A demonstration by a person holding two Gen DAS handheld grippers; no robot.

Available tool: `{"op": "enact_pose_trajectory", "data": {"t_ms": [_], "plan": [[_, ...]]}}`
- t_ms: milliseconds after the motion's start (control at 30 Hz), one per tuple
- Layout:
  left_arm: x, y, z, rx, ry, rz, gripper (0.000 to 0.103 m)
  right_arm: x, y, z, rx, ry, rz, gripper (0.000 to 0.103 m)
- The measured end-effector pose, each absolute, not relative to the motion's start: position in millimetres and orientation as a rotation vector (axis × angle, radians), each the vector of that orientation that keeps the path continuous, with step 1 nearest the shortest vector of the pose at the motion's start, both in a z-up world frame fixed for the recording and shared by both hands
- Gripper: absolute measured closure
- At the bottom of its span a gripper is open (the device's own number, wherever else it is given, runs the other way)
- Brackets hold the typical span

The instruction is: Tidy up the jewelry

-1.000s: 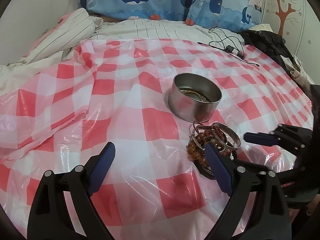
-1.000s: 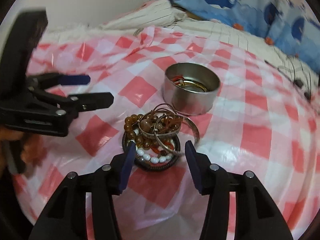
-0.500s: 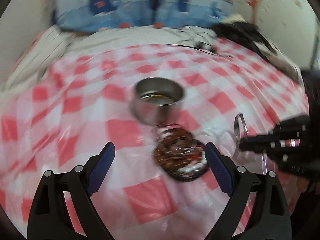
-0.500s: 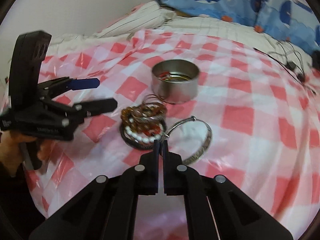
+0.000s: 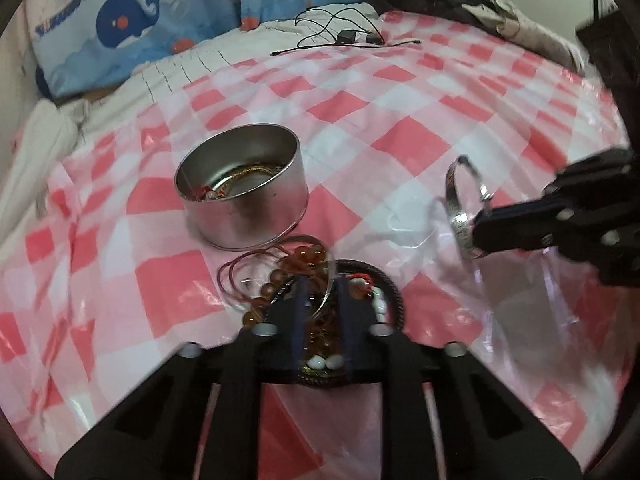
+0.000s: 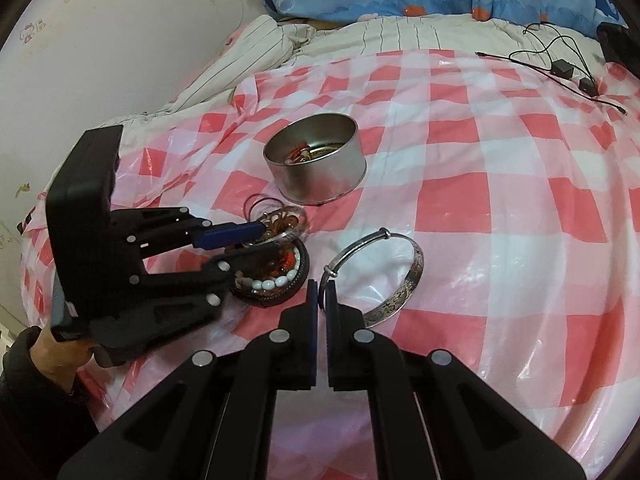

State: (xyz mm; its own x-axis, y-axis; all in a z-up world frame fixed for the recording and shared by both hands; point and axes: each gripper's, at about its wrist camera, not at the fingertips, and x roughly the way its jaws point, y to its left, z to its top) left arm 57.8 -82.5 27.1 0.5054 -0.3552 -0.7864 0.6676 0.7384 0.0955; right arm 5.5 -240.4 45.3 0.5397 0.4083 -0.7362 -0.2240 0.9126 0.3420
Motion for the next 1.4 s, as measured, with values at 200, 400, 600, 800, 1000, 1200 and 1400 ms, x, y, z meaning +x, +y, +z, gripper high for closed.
{"op": "enact_pose_trajectory", "data": {"t_ms": [200,400,600,800,1000,1200,1400], "plan": [[68,-40,55,0.056,0.848,-0.753,0.099,5,-236,43,0.196,0.936,0.378,0.099],[84,14,60,-0.308,0.877,-0.804,0.099,7,-227,37,0.167,0.95,0.382,0.097],[94,39,51,-0.536,0.912,-0.848,0.099,8,-222,32,0.143,0.967,0.381,0.095],[97,39,46,-0.427,0.942,-0.709,0.098,9,-218,30,0.112,0.979,0.371,0.094],[91,25,54,-0.253,0.932,-0.692,0.095,8,-217,30,0.101,0.981,0.359,0.075],[94,10,40,-0.007,0.94,-0.515,0.071,8,-212,29,0.066,0.976,0.352,0.06],[103,-10,19,0.198,0.964,-0.445,0.083,9,-213,27,0.062,0.973,0.34,0.06]]}}
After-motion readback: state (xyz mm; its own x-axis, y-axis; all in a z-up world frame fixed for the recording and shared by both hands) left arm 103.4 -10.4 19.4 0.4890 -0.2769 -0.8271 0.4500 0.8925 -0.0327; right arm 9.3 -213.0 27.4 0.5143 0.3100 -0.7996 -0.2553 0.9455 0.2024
